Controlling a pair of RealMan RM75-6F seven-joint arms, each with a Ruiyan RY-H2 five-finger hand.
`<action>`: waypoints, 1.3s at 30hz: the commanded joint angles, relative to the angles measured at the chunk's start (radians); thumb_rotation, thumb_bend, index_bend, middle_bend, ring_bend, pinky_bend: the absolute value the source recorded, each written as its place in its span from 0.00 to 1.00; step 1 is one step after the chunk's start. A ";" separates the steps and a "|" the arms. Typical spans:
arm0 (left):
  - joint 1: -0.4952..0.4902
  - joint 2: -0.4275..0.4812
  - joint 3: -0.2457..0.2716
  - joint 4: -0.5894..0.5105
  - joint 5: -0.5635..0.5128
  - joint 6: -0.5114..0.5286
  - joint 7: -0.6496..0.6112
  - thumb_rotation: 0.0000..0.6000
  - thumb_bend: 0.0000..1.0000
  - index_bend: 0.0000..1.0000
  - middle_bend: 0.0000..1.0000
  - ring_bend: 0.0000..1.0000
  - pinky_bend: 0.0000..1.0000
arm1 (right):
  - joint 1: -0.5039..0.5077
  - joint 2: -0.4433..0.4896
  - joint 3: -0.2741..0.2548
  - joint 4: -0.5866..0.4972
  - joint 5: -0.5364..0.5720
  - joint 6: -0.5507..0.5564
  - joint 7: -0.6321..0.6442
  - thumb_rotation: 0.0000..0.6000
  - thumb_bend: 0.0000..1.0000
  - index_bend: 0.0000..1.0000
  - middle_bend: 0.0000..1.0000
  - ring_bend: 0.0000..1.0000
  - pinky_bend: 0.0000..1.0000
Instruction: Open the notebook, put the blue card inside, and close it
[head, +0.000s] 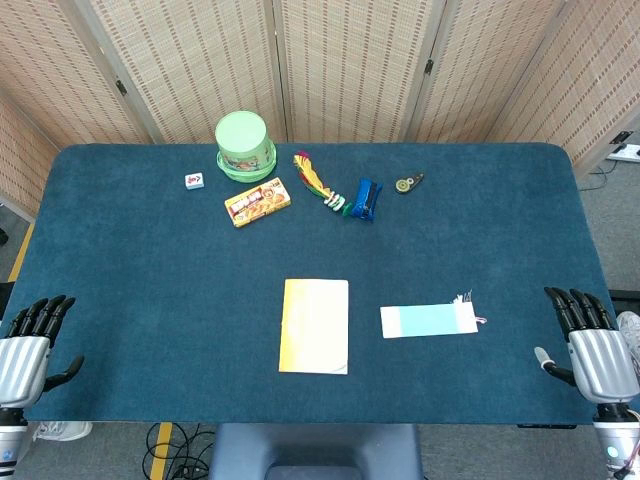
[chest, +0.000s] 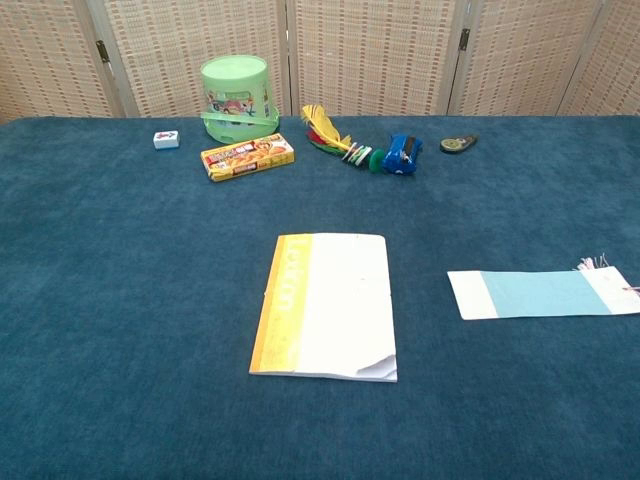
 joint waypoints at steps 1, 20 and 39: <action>-0.001 -0.004 -0.002 0.003 0.002 0.003 -0.001 1.00 0.28 0.13 0.13 0.11 0.17 | 0.001 -0.002 0.001 0.004 -0.004 0.002 0.004 1.00 0.19 0.05 0.13 0.08 0.12; -0.003 -0.007 -0.004 -0.001 0.012 0.013 0.000 1.00 0.28 0.13 0.13 0.11 0.17 | 0.036 -0.005 -0.008 0.033 -0.102 0.005 0.019 1.00 0.20 0.08 0.17 0.09 0.12; 0.016 0.008 0.018 -0.004 0.030 0.027 -0.030 1.00 0.28 0.13 0.13 0.11 0.17 | 0.381 -0.212 -0.027 0.186 -0.353 -0.295 0.053 1.00 0.11 0.36 0.29 0.17 0.17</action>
